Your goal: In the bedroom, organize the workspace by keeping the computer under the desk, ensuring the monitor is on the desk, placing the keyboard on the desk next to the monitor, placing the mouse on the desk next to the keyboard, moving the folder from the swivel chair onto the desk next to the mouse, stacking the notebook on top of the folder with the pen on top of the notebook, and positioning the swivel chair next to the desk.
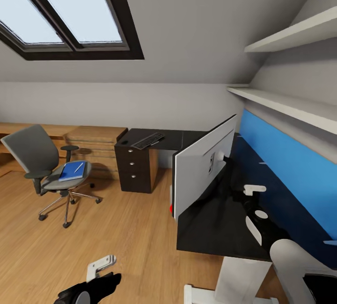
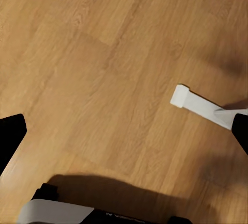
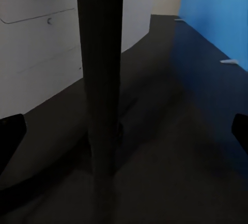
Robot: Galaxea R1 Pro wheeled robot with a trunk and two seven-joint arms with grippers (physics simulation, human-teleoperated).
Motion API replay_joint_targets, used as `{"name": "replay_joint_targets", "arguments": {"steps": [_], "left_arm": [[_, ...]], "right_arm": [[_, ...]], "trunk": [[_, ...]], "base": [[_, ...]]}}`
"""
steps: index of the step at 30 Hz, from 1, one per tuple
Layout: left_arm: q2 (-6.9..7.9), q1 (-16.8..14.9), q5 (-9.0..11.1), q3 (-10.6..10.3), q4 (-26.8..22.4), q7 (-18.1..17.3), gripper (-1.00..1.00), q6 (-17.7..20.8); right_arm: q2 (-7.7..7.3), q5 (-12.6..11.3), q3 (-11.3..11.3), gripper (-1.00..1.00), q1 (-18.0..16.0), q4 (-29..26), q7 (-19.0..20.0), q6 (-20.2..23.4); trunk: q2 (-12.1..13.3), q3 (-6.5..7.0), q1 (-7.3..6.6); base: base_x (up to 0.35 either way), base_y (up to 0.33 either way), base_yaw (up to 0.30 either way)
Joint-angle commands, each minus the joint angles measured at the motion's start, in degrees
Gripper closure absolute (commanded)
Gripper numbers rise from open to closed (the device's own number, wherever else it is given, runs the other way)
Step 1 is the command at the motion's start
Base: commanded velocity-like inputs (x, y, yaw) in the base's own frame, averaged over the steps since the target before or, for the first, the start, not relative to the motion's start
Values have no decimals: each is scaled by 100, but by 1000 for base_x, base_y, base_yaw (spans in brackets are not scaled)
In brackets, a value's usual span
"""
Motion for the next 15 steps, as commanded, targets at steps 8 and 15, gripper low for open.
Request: {"name": "replay_joint_targets", "arguments": {"steps": [8,15], "left_arm": [[-4,-1,48,49,-9,57,-100,0],[-4,-1,46,54,-9,52,-100,3]], "right_arm": [[4,-37,13,-100,-2,10,7,-26],[4,-37,15,-100,0,10,2,-24]], "trunk": [[-125,-60,67],[-326,-150,177]], "base": [[0,0,0],[0,0,0]]}}
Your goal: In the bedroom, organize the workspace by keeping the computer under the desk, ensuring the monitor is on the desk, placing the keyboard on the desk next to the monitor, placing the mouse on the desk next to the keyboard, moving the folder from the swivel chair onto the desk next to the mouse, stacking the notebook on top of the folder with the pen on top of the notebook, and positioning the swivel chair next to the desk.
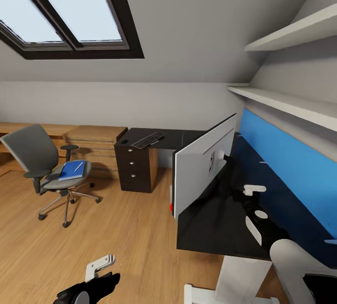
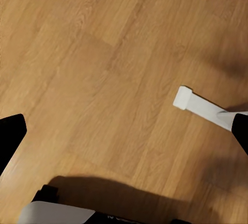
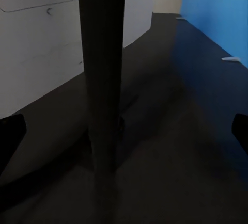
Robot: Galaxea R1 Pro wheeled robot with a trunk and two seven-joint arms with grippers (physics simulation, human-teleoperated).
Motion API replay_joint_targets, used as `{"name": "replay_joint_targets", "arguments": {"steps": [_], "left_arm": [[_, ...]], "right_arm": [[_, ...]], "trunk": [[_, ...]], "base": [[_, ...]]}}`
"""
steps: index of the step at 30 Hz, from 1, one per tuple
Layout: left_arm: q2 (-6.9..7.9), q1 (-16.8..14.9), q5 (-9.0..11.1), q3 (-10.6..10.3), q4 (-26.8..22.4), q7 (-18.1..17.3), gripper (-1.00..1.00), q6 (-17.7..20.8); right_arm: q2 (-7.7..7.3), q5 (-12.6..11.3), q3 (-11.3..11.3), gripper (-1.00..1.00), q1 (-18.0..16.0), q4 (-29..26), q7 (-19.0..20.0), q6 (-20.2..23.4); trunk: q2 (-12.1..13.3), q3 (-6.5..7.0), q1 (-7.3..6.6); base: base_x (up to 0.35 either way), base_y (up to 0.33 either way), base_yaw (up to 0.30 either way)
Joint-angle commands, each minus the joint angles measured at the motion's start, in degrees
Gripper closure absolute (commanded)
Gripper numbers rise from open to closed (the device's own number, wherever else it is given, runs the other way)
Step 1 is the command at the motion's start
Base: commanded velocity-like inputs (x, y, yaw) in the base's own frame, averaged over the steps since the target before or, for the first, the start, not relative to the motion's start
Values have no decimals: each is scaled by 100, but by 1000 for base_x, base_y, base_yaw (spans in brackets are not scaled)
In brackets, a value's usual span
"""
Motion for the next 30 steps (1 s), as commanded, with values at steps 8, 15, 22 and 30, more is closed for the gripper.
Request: {"name": "replay_joint_targets", "arguments": {"steps": [8,15,22,30], "left_arm": [[-4,-1,61,10,-8,38,-100,20],[6,-1,48,3,-16,23,-100,11],[13,-1,44,-5,-17,13,-100,7],[14,-1,32,-10,-13,14,-100,9]], "right_arm": [[-1,-32,6,-100,-7,13,1,-25],[5,-25,7,-100,-9,17,-4,-21],[8,-20,7,-100,-5,24,-6,-14],[6,-20,7,-100,-9,21,-6,-2]], "trunk": [[-5,-6,1],[-5,-6,1],[-5,-6,1],[-5,-6,1]], "base": [[0,0,0],[4,0,0],[132,0,0],[33,0,0]]}}
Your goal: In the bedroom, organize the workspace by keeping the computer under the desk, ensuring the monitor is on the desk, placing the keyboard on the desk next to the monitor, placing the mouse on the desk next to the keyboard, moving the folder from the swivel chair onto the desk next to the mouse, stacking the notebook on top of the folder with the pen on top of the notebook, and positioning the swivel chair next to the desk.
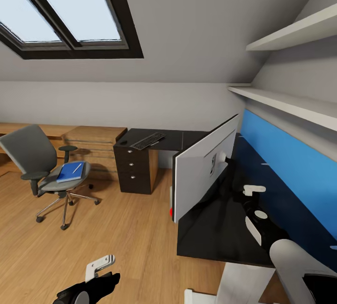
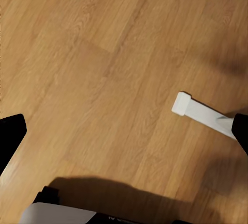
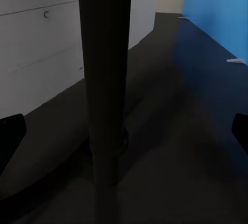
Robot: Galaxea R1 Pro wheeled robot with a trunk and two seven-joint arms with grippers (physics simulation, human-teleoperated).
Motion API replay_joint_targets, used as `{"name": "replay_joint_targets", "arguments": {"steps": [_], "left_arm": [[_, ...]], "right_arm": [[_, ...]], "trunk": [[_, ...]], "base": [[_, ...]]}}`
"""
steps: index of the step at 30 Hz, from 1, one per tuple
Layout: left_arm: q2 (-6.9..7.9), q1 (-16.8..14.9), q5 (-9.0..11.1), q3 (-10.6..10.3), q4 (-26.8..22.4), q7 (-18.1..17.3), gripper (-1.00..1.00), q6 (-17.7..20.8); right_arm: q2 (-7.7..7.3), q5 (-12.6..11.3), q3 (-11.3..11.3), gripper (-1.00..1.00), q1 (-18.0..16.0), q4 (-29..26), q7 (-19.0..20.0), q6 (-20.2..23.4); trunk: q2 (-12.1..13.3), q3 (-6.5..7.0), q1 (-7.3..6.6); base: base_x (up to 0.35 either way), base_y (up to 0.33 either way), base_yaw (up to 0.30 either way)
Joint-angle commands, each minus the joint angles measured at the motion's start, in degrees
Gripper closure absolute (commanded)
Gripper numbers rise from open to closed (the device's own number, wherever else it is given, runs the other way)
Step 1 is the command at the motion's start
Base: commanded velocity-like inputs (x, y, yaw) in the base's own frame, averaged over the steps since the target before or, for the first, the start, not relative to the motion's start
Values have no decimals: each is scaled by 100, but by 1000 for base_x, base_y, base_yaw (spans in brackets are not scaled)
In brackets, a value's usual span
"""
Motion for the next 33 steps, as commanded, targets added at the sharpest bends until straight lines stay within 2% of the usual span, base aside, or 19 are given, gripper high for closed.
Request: {"name": "replay_joint_targets", "arguments": {"steps": [1,33], "left_arm": [[-4,-1,58,4,-8,44,-100,13],[-4,-1,68,6,22,38,-100,9]], "right_arm": [[-3,-36,6,-100,-5,3,-2,-19],[-25,-36,-1,-100,-2,1,-10,-17]], "trunk": [[-4,-6,1],[-4,-6,1]], "base": [[99,0,0],[79,0,0]]}}
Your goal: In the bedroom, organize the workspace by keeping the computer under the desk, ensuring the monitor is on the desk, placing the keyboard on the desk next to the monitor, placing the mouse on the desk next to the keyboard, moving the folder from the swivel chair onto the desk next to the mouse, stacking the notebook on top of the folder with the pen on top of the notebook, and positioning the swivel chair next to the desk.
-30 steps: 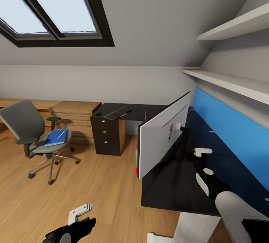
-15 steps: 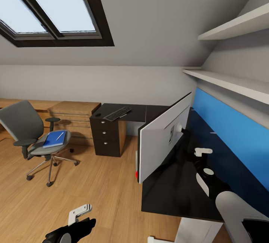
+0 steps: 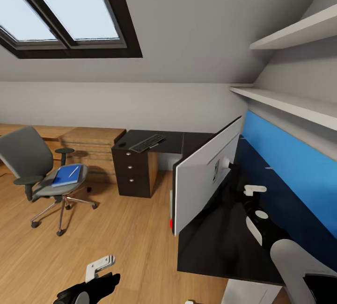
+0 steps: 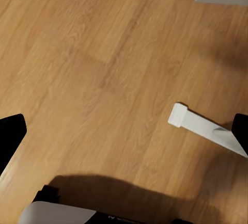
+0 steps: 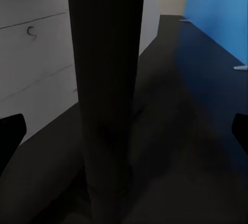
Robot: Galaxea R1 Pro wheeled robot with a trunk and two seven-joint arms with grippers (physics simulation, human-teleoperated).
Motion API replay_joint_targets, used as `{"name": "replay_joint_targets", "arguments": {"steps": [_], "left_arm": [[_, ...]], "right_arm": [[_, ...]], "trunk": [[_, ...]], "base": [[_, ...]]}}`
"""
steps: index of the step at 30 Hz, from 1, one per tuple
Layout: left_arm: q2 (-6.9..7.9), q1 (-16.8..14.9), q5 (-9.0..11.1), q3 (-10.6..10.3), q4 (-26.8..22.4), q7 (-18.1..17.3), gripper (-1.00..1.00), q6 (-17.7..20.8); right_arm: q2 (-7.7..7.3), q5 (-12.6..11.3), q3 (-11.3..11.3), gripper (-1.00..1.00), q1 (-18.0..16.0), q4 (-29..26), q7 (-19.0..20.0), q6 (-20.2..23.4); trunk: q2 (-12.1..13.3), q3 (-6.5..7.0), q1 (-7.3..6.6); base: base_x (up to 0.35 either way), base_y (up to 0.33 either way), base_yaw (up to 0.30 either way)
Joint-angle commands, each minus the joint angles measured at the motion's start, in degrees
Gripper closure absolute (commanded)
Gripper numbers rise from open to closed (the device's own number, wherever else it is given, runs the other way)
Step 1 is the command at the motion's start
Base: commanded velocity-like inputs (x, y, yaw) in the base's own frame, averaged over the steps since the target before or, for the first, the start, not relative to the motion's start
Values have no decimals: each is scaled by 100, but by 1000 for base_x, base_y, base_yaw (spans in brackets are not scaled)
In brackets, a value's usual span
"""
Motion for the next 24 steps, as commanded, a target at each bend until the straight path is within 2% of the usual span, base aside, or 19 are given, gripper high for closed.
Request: {"name": "replay_joint_targets", "arguments": {"steps": [1,9,24], "left_arm": [[-4,-1,59,7,-8,44,-100,14],[-4,-1,64,1,-8,38,-100,7],[-4,-1,68,1,-3,35,-100,9]], "right_arm": [[-2,-36,5,-100,-4,5,-2,-21],[-10,-36,4,-100,-7,5,-7,-21],[-55,-36,12,-100,-5,5,-2,-16]], "trunk": [[-4,-6,1],[-4,-6,1],[-4,-6,1]], "base": [[97,0,0],[199,-43,0],[27,-5,0]]}}
